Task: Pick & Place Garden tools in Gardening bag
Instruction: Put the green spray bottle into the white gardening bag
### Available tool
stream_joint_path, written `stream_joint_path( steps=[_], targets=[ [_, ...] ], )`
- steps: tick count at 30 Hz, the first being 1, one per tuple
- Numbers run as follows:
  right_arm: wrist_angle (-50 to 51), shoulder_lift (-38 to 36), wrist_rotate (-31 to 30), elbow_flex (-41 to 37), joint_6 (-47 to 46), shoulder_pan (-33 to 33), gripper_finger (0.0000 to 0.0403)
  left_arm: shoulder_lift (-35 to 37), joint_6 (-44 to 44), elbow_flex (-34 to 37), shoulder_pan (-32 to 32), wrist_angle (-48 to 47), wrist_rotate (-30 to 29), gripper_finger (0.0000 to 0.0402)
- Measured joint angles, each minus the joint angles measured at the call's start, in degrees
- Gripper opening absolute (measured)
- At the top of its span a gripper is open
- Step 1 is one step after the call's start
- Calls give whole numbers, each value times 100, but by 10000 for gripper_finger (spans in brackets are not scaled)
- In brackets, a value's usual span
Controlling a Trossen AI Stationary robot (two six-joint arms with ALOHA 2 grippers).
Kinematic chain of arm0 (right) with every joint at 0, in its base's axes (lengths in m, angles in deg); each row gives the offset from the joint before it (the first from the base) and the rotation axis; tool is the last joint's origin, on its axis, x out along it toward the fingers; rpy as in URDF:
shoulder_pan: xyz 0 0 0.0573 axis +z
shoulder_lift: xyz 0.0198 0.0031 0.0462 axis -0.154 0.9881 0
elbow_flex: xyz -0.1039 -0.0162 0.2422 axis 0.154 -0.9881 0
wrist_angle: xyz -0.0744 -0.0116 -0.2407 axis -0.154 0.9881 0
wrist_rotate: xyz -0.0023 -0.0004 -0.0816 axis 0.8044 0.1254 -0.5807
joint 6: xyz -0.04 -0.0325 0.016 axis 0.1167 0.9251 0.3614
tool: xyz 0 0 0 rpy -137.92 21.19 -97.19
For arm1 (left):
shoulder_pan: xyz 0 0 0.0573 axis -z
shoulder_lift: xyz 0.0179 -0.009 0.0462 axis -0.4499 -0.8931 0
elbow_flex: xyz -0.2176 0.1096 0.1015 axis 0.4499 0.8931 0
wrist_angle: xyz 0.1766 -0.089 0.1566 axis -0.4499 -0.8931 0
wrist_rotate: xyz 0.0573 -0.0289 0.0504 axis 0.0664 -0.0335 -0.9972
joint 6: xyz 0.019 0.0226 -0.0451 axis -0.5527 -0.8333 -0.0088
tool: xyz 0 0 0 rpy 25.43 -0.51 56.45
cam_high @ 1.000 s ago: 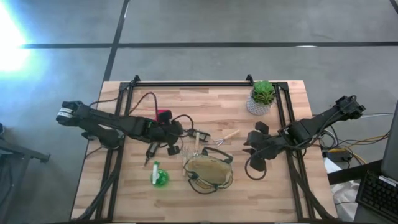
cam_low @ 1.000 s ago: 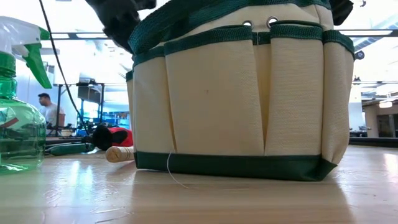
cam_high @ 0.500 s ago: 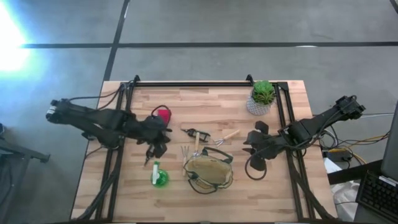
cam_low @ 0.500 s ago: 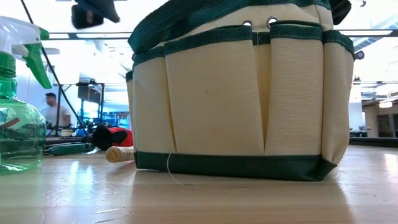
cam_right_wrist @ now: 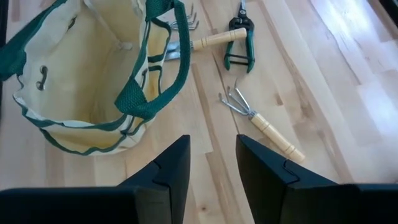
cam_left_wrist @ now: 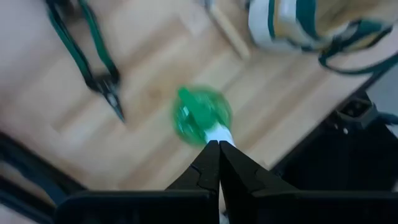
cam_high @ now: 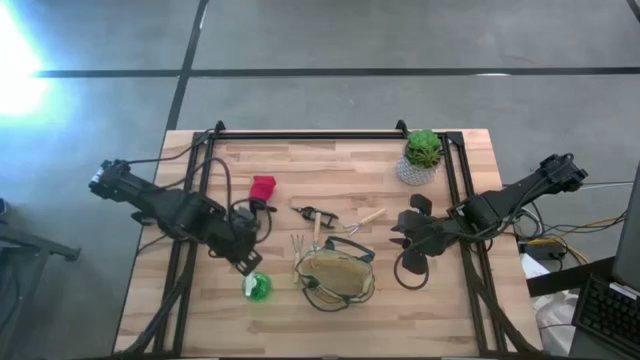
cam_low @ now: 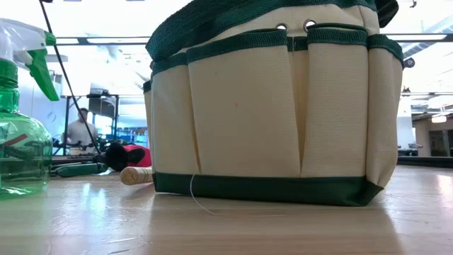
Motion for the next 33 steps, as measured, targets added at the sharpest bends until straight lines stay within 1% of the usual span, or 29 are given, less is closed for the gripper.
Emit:
stream_joint_path(
  steps=[3, 7, 13, 19, 22, 29, 33],
  targets=[
    [5, 0, 0, 0, 151, 0, 129, -274, 232, -90, 51, -5, 414, 10],
    [28, 0, 0, 0, 183, 0, 133, -575, 260, -172, 49, -5, 681, 10],
    [578, 2, 2, 0, 112, -15, 133, -739, 114, -161, 20, -96, 743, 10],
    [613, 2, 2, 0, 36, -33, 136, -743, 141, -156, -1, -355, 647, 15],
    [613, 2, 2, 0, 37, -35, 139, -735, 160, -156, -60, -526, 641, 38],
    [614, 2, 4, 0, 38, -35, 138, -733, 184, -154, -204, -576, 637, 127],
    [614, 6, 4, 0, 99, -34, 133, -733, 304, -150, -209, -484, 639, 165]
  ],
)
